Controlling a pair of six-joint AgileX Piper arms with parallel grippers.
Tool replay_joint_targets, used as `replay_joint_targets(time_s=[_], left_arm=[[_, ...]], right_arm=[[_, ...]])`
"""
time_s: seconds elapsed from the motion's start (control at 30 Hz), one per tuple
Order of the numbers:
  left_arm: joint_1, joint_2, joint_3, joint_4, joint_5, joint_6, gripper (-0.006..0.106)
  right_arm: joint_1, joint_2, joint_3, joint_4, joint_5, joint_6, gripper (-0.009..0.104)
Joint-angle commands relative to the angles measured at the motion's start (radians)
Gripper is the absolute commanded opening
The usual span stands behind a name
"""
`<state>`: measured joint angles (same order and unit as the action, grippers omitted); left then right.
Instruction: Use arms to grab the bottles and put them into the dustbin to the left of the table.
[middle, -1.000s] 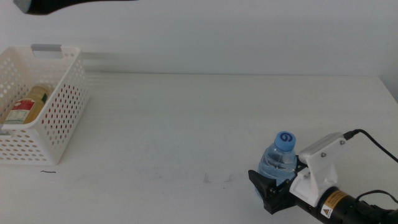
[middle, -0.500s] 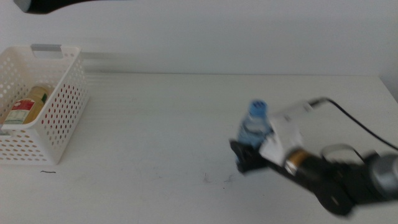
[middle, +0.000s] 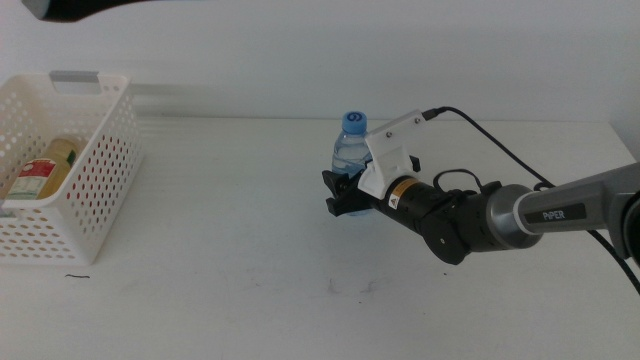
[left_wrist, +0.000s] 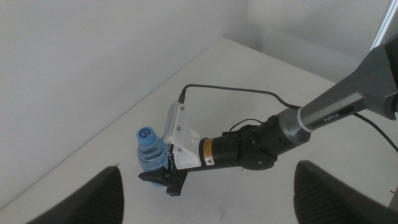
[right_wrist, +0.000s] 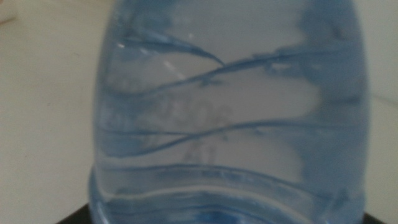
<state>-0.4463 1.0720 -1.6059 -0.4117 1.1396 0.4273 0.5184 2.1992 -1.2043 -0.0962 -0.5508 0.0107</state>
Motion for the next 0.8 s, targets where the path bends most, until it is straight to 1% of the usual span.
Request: replay_joint_targets(time_s=[0.0, 0.03, 0.07, 0.13, 0.2, 0.27, 0.37, 0.5, 0.57, 0.6, 0.67, 0.77], left_arm=[[-0.004, -0.003, -0.001, -0.005, -0.009, -0.009, 0.094], [-0.004, -0.003, -0.001, -0.005, -0.009, -0.009, 0.094], [-0.004, -0.003, -0.001, -0.005, -0.009, -0.009, 0.094], [-0.004, -0.003, -0.001, -0.005, -0.009, -0.009, 0.094], [-0.004, -0.003, -0.001, -0.005, -0.009, -0.009, 0.094], [-0.004, -0.003, -0.001, -0.005, -0.009, -0.009, 0.094], [-0.004, -0.003, -0.001, -0.005, -0.009, -0.009, 0.094], [-0.004, -0.003, -0.001, -0.005, -0.009, -0.009, 0.094], [-0.004, -0.003, -0.001, -0.005, -0.009, -0.009, 0.094], [-0.004, -0.003, -0.001, -0.005, -0.009, -0.009, 0.094], [-0.004, -0.003, -0.001, -0.005, -0.009, -0.009, 0.094], [-0.004, -0.003, -0.001, -0.005, -0.009, -0.009, 0.094]], right_arm=[[0.003, 0.011, -0.018, -0.007, -0.025, -0.011, 0.014], [0.003, 0.014, -0.018, -0.007, -0.013, -0.011, 0.024], [0.003, 0.014, -0.018, -0.007, 0.007, -0.011, 0.036], [0.007, 0.011, -0.018, -0.007, 0.076, -0.011, 0.066], [0.009, -0.017, -0.018, -0.004, 0.186, -0.005, 0.092], [0.011, -0.085, -0.008, -0.003, 0.335, 0.036, 0.092], [0.011, -0.224, 0.034, -0.001, 0.589, 0.141, 0.090], [0.011, -0.480, 0.098, 0.001, 0.913, 0.176, 0.090], [0.011, -0.614, 0.110, 0.033, 1.066, 0.176, 0.090], [0.011, -0.685, 0.110, 0.034, 1.146, 0.176, 0.090], [0.011, -0.816, 0.110, 0.034, 1.244, 0.176, 0.090], [0.011, -0.953, 0.110, 0.034, 1.264, 0.176, 0.090]])
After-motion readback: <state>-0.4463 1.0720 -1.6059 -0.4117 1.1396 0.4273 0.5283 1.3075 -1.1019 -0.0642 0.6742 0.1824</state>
